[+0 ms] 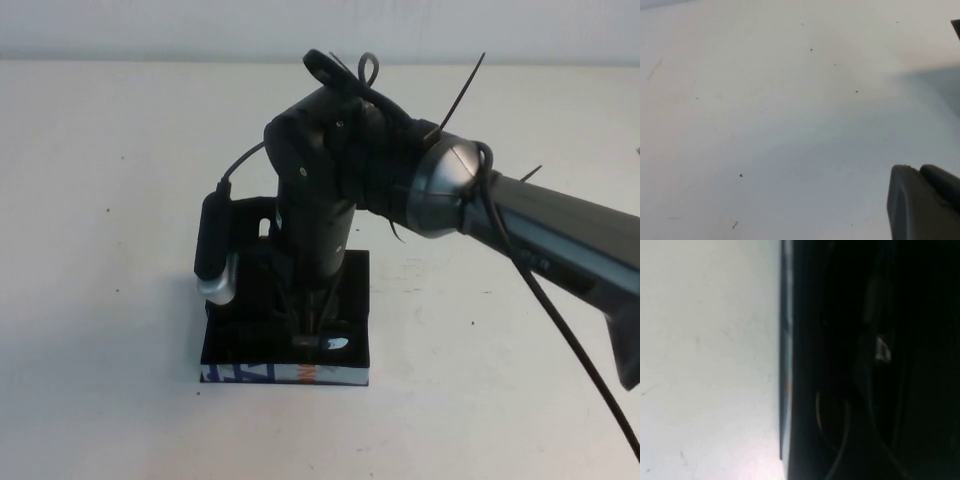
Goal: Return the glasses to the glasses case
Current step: Place the glasses in the glasses case, then close the glasses case
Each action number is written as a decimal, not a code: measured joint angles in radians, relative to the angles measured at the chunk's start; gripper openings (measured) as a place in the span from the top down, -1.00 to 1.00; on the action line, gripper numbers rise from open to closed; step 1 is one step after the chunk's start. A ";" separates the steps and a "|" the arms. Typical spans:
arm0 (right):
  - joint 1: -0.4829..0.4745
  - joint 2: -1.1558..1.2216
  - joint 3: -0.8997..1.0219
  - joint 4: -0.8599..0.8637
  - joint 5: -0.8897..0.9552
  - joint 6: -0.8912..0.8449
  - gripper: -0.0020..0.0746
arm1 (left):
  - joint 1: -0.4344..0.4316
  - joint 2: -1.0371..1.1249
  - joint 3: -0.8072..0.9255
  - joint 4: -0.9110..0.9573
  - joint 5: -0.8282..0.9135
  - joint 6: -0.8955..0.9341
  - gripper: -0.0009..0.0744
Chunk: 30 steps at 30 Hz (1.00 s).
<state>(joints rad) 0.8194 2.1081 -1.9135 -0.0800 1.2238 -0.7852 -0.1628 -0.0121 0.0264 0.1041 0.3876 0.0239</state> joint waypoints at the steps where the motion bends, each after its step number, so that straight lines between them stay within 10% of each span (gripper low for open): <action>1: -0.002 -0.009 -0.001 -0.009 0.000 0.019 0.06 | 0.000 0.000 0.000 0.000 0.000 0.000 0.98; 6: -0.002 -0.088 0.016 -0.026 0.002 0.097 0.15 | 0.000 0.000 0.000 0.000 0.000 0.000 0.98; 14: -0.013 -0.311 0.191 -0.027 0.014 0.175 0.88 | 0.000 0.000 0.000 0.000 0.000 0.000 0.98; 30: -0.132 -0.342 0.203 0.031 -0.026 0.216 0.98 | 0.000 0.000 0.000 0.000 0.000 0.000 0.98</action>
<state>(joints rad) 0.6869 1.7663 -1.7107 -0.0490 1.1981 -0.5690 -0.1628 -0.0121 0.0264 0.1041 0.3876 0.0239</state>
